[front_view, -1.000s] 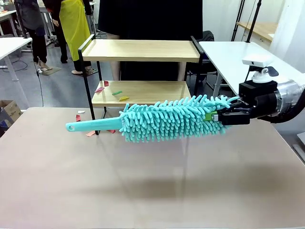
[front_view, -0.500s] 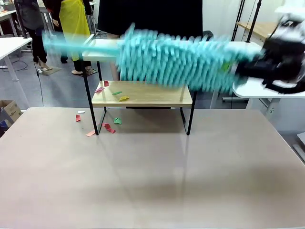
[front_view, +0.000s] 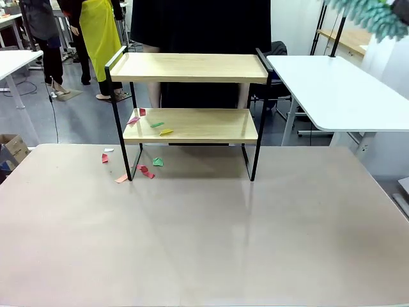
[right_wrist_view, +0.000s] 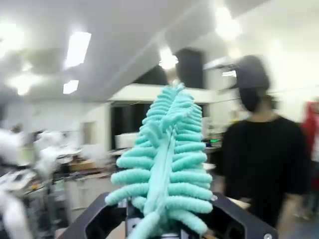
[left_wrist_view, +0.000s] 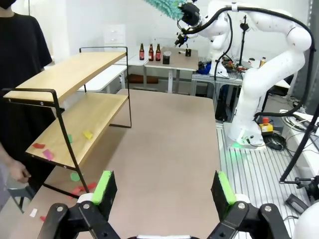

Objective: Clean the shelf.
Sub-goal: Hand the Duster back to the human.

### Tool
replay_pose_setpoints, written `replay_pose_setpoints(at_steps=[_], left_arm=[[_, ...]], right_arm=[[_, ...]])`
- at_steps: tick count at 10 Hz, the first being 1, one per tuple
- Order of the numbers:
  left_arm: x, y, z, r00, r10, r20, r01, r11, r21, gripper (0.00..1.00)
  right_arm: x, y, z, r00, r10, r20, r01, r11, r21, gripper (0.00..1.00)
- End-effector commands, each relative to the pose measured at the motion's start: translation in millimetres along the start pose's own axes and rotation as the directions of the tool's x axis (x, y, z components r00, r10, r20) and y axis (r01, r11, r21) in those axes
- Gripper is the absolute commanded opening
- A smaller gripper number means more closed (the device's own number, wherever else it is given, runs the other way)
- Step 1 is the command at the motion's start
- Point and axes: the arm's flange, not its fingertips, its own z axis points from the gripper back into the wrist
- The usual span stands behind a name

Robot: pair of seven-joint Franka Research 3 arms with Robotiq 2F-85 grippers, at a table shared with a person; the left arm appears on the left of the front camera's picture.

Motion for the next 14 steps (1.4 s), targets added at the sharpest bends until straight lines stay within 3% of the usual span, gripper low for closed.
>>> replay_pose_setpoints(at_steps=[1,3,7,12,14], left_arm=[[3.4,0.7,-0.3,1.0,-0.01,0.025,0.01,1.0,0.001,1.0],[3.4,0.7,-0.3,1.0,-0.01,0.025,0.01,1.0,0.001,1.0],[3.4,0.7,-0.3,1.0,-0.01,0.025,0.01,1.0,0.001,1.0],[3.4,0.7,-0.3,1.0,-0.01,0.025,0.01,1.0,0.001,1.0],[3.4,0.7,-0.3,1.0,-0.01,0.025,0.01,1.0,0.001,1.0]], right_arm=[[-14.2,9.7,23.4,0.998,0.062,0.027,-0.05,0.949,-0.311,0.16],[-14.2,-13.7,52.3,0.998,0.049,0.03,-0.029,0.874,-0.485,0.16],[-45.6,-33.6,71.1,0.993,-0.017,-0.12,-0.059,0.793,-0.606,0.16],[-113.7,-33.6,96.2,0.939,-0.205,-0.277,-0.02,0.771,-0.637,0.16],[-125.6,-30.0,98.4,0.925,-0.234,-0.298,-0.006,0.777,-0.629,0.16]])
